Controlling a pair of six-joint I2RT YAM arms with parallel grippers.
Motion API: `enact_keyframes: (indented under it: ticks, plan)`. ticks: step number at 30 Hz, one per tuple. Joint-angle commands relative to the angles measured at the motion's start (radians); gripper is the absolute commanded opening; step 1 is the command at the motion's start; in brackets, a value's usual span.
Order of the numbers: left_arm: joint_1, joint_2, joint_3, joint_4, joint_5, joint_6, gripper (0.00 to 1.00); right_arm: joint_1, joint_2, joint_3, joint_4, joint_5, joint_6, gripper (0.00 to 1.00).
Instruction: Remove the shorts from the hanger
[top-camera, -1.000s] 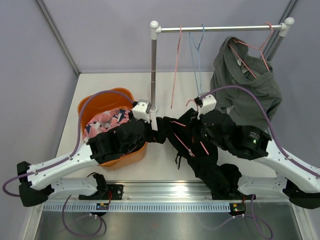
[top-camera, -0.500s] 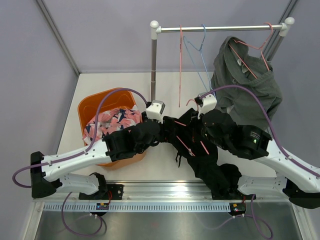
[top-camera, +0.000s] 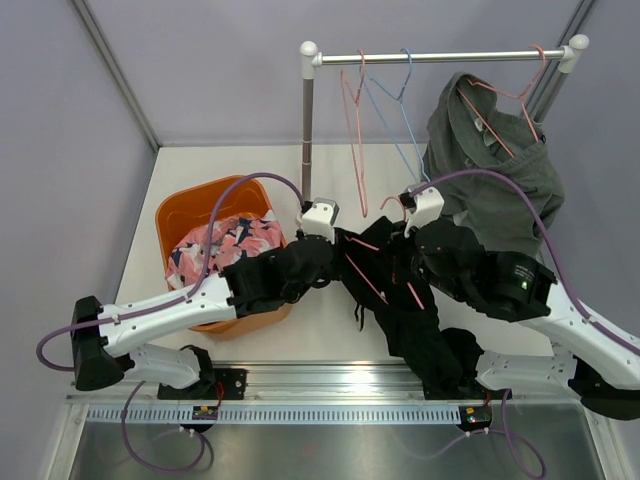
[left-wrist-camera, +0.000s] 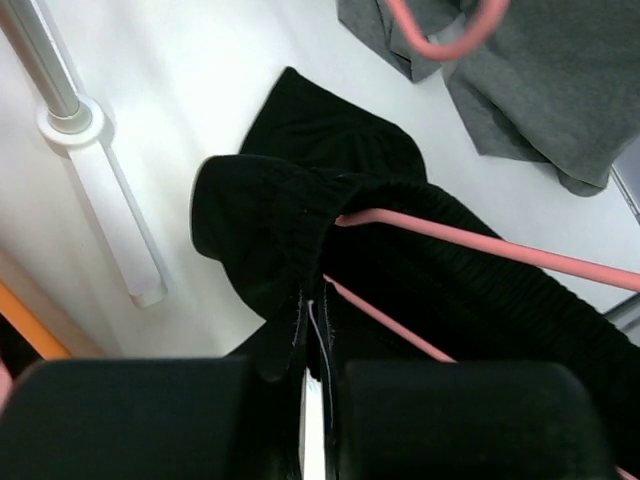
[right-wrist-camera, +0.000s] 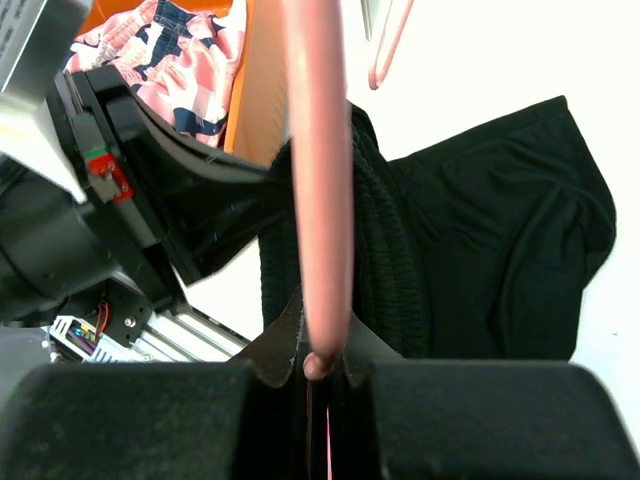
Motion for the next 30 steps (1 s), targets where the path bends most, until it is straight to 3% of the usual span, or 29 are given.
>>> enact_keyframes:
  ticks: [1,7,15,23,28,30]
  plan:
    - [0.043,0.001,0.053,0.045,-0.067,0.007,0.00,0.008,-0.046,0.037,0.022,0.024,0.012,0.00]
    - [0.161,0.003,0.058,0.021,-0.093,0.004,0.00,0.011,-0.073,0.017,0.014,-0.007,0.009,0.00]
    - [0.262,0.076,0.061,0.028,-0.001,0.027,0.00,0.009,-0.112,0.002,0.041,-0.052,-0.008,0.00]
    - [0.262,0.125,0.058,0.055,0.121,0.064,0.00,0.009,-0.126,-0.001,0.037,-0.038,-0.023,0.00]
    - [0.210,0.033,0.010,0.123,0.189,0.102,0.00,0.011,-0.124,-0.003,0.037,0.002,-0.025,0.00]
    - [0.163,0.012,0.002,0.143,0.291,0.157,0.00,0.011,-0.118,-0.004,0.048,0.019,-0.026,0.00]
